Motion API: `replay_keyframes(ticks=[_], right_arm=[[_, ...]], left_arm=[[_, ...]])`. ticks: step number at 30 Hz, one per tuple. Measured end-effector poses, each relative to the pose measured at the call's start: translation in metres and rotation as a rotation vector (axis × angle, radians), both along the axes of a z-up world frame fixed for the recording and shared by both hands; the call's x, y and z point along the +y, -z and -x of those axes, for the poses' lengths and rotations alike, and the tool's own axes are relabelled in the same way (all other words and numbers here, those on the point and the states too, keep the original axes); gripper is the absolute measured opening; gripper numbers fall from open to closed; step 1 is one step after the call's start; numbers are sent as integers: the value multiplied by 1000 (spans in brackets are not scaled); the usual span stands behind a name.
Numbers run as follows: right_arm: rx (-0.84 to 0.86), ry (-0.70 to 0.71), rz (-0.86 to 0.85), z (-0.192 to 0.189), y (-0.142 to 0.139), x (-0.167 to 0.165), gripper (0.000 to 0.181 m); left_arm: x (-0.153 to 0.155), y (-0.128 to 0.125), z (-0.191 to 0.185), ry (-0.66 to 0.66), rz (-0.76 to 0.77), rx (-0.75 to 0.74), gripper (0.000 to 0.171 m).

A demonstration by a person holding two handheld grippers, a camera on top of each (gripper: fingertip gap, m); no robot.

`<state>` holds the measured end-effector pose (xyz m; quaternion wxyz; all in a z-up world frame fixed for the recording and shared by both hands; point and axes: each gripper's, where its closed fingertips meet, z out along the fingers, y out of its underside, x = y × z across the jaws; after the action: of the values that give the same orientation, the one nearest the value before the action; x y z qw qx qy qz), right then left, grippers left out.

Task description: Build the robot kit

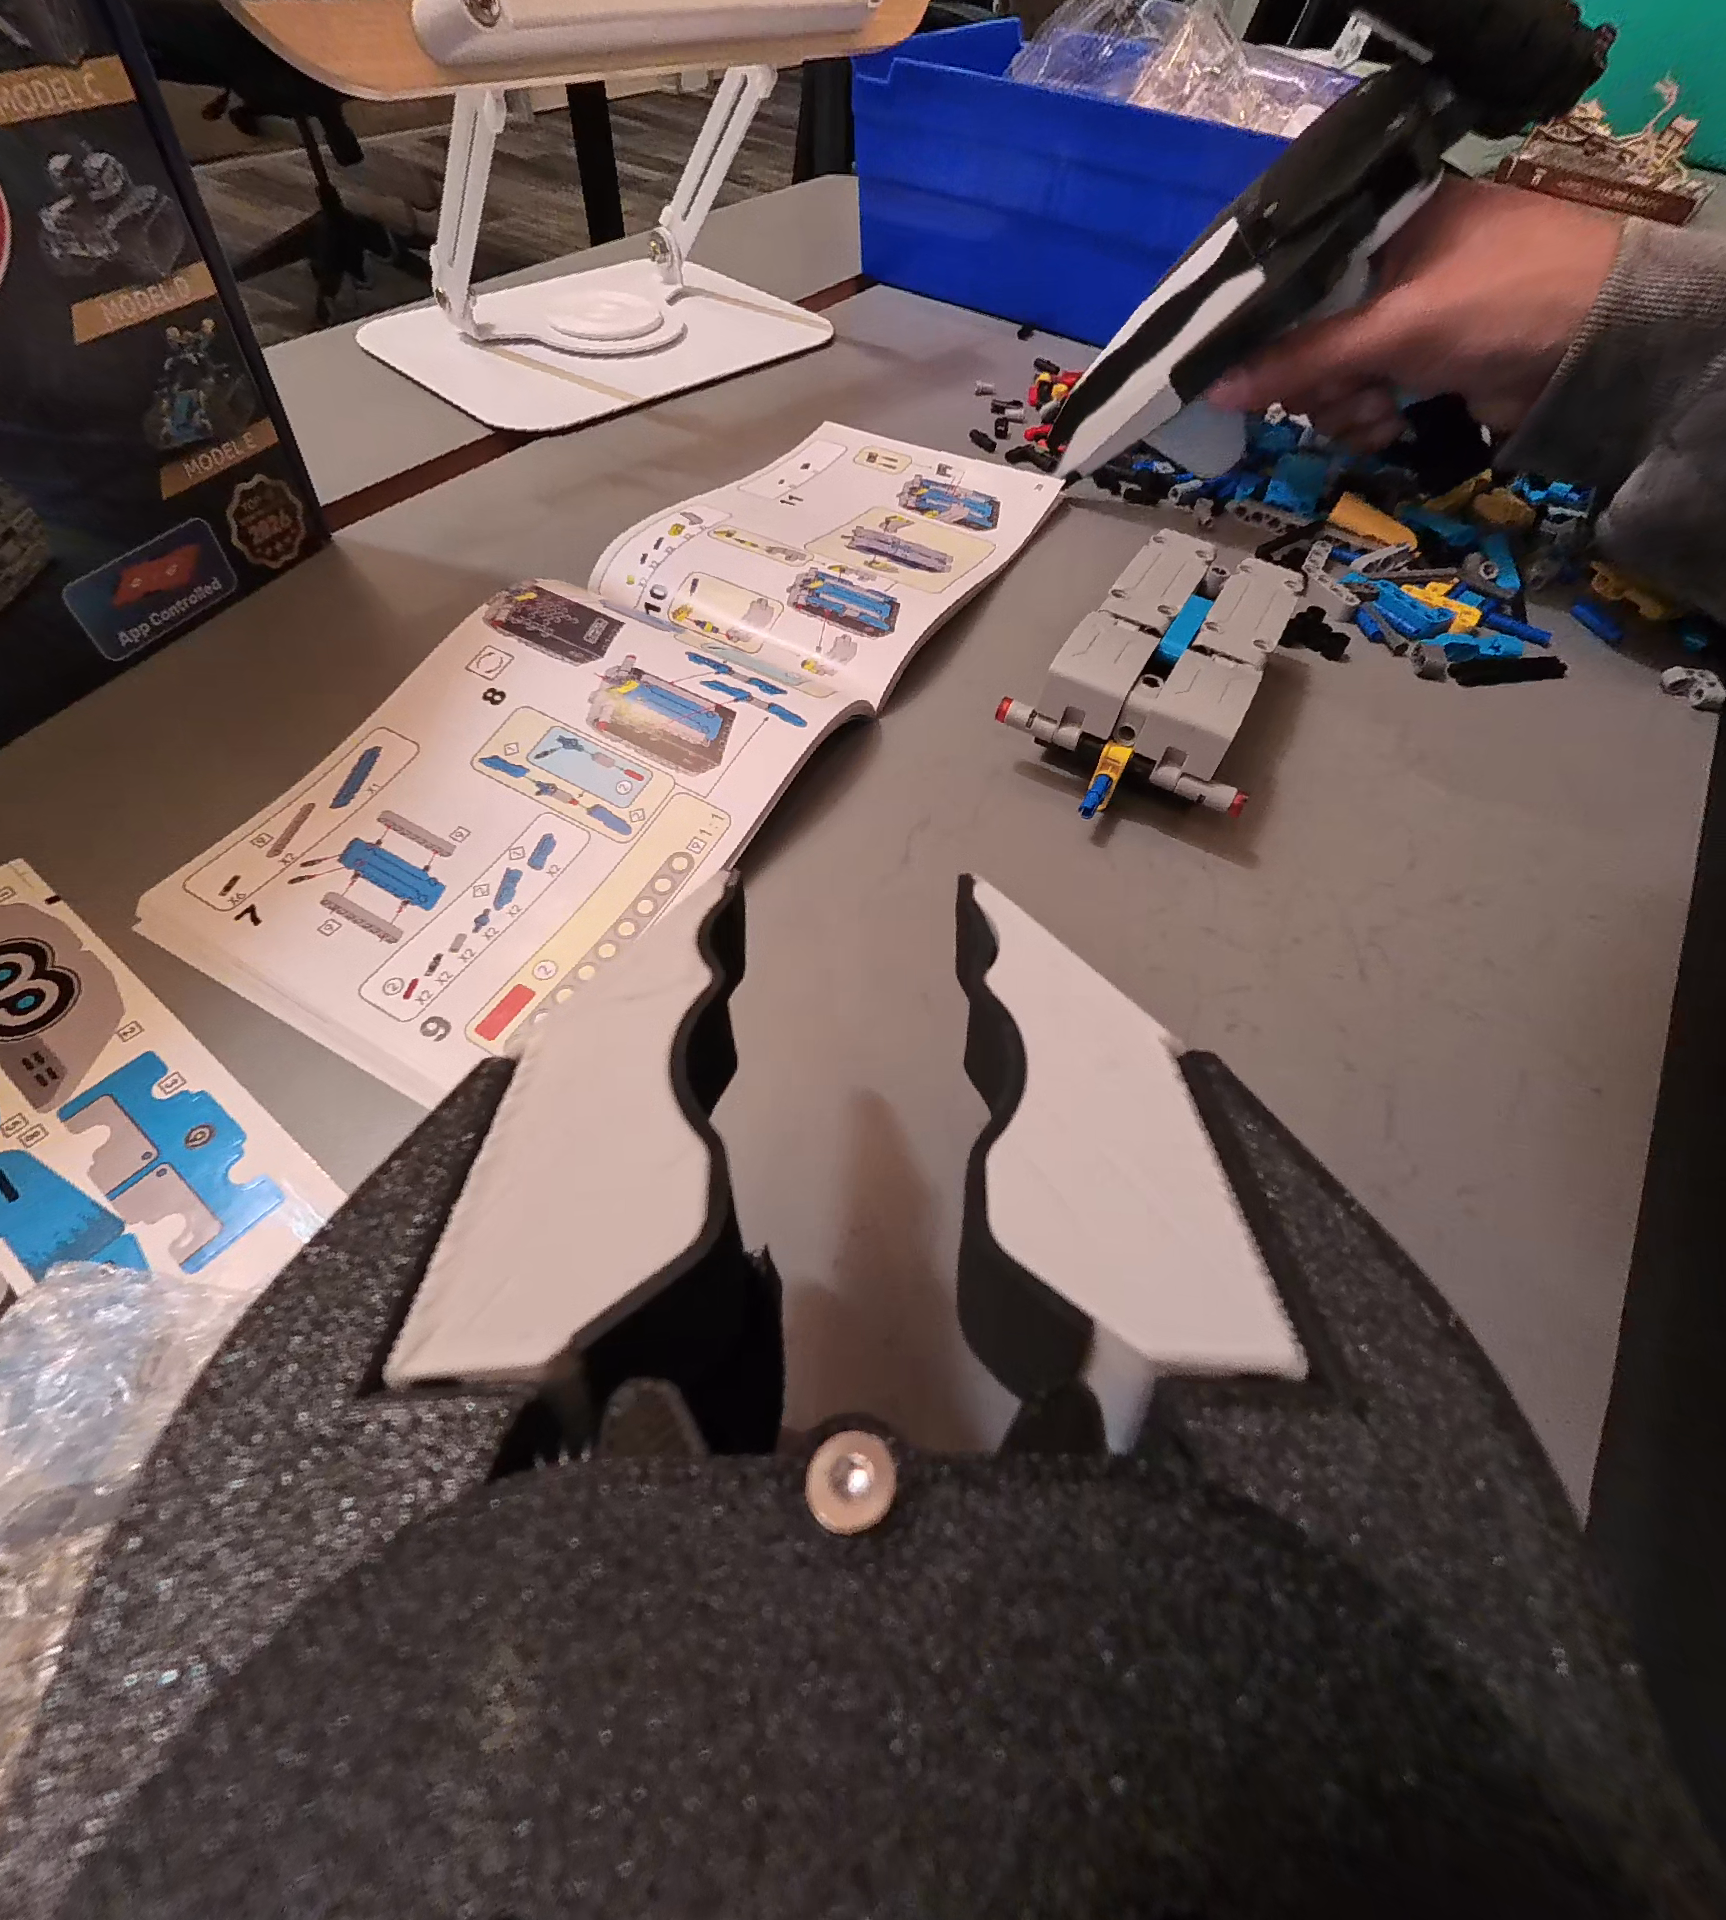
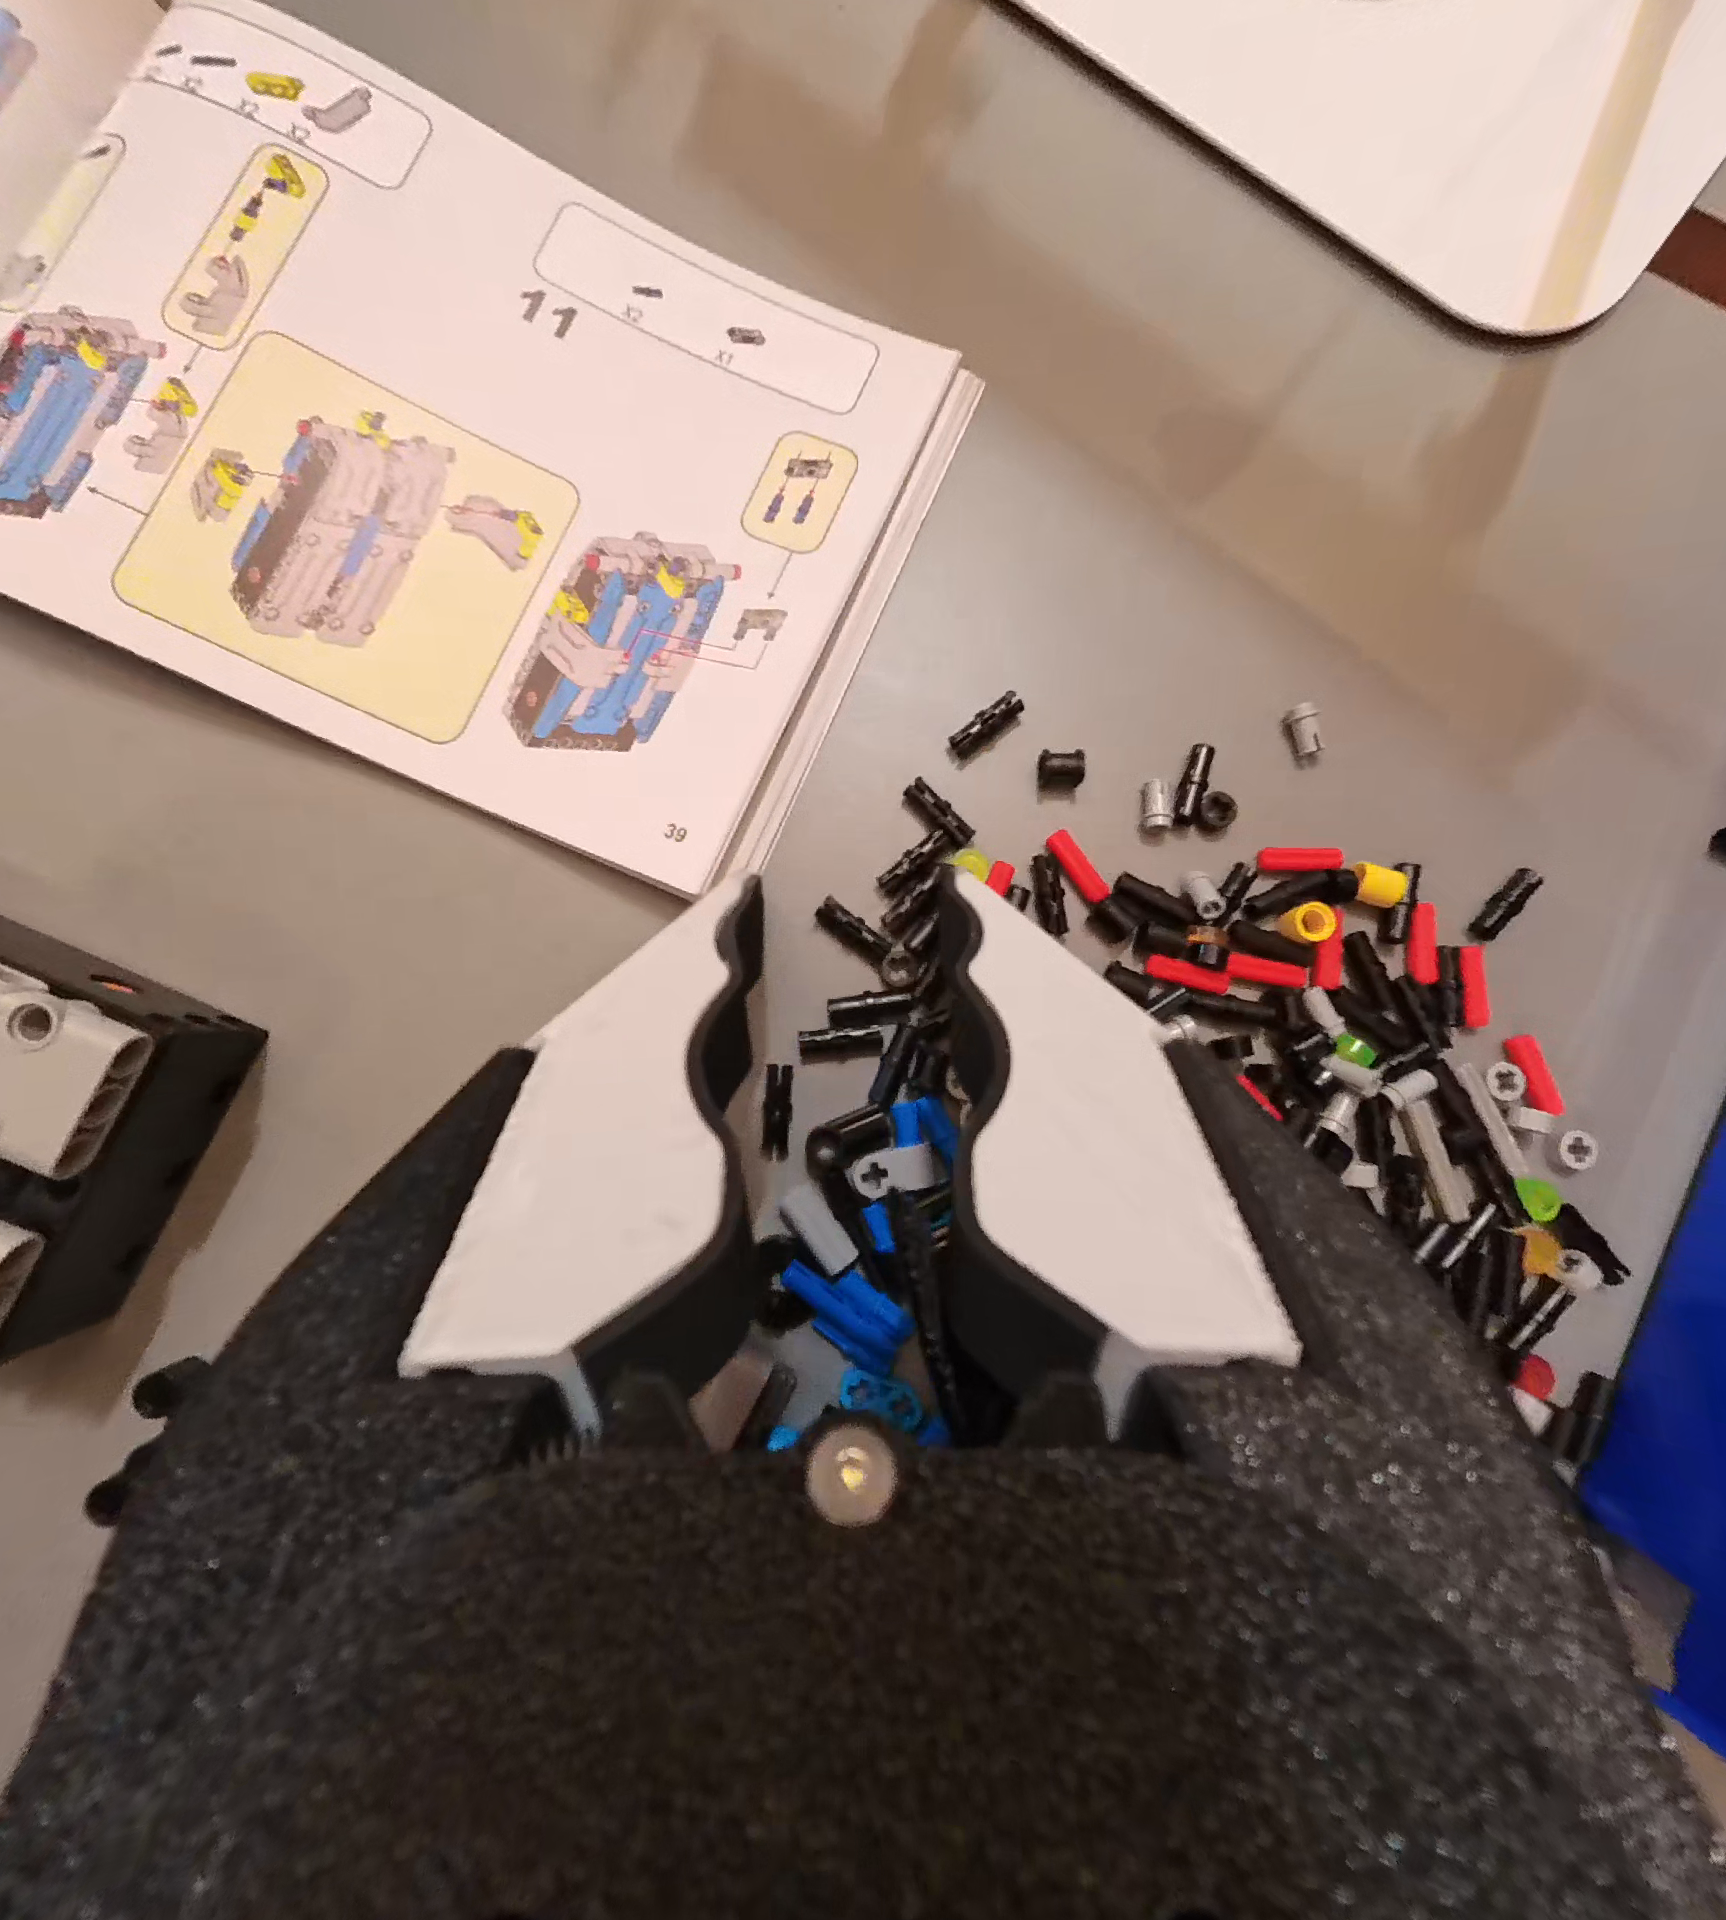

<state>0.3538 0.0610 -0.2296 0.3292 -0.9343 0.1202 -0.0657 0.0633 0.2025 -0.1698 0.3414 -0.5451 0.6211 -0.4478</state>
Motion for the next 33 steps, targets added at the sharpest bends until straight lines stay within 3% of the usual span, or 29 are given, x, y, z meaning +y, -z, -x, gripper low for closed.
replay_keyframes(ticks=[16,20,27,30,33], right_arm=[[55,-4,-26,-4,4,-7,19],[65,-46,-33,3,4,-6,4],[-17,-95,-10,3,0,-8,4],[-50,-203,-114,25,-28,4,4],[-51,-518,-316,108,-82,28,4]], left_arm=[[0,1,0,4,8,7,40],[0,1,0,4,7,7,40],[0,1,0,3,7,5,40],[0,1,0,-2,4,8,40],[1,2,0,-11,12,17,37]])
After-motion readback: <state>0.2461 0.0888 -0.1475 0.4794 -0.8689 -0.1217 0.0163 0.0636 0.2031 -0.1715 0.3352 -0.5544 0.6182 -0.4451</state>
